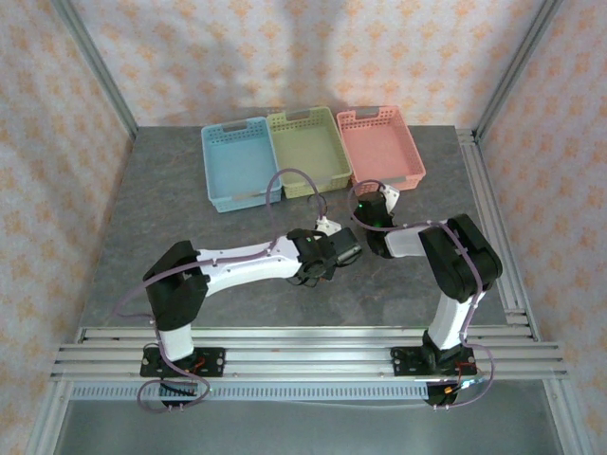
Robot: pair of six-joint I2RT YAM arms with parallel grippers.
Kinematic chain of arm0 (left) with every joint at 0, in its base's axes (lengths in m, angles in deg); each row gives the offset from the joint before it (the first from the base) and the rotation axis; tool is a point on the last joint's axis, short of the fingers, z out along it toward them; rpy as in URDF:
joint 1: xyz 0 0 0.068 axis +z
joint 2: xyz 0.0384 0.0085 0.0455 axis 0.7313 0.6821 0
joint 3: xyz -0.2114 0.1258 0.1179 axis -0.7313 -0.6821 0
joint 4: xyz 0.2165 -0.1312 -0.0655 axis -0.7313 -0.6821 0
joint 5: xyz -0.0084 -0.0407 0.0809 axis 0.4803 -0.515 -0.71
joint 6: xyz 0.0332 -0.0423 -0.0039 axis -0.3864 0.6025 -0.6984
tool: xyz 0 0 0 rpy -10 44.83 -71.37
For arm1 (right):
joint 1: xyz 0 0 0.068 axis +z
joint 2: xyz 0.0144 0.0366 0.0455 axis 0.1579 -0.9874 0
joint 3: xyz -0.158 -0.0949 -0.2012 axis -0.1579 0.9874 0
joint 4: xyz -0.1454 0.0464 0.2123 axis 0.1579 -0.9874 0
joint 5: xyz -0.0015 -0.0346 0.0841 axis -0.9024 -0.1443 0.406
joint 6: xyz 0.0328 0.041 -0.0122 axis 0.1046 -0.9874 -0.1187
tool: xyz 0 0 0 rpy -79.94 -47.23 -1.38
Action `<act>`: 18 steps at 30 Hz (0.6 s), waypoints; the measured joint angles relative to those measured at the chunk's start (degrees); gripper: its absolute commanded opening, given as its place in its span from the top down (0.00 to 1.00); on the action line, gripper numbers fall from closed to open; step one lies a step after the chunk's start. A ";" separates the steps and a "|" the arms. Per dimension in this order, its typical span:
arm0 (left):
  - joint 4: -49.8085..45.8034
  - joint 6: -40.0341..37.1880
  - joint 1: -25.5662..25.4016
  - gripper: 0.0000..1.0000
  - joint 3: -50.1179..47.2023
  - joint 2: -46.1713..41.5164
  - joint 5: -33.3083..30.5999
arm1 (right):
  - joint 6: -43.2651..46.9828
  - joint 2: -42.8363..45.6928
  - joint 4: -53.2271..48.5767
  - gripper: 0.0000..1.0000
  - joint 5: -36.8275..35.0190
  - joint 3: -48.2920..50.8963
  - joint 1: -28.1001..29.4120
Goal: Untangle the cables
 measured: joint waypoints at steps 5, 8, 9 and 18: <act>-0.11 0.00 0.00 0.63 0.22 1.70 -0.22 | 0.00 -0.20 0.02 1.00 0.46 0.00 0.00; -0.09 0.04 0.39 0.70 0.22 1.97 -0.22 | 0.00 -0.20 0.02 1.00 0.76 -0.02 0.00; -0.09 0.04 0.59 0.71 0.22 1.97 -0.26 | 0.00 -0.20 0.02 1.00 0.85 -0.02 0.00; 0.33 0.94 1.09 0.93 -0.02 1.95 -1.33 | 0.00 -0.31 0.02 1.00 1.46 -0.59 0.00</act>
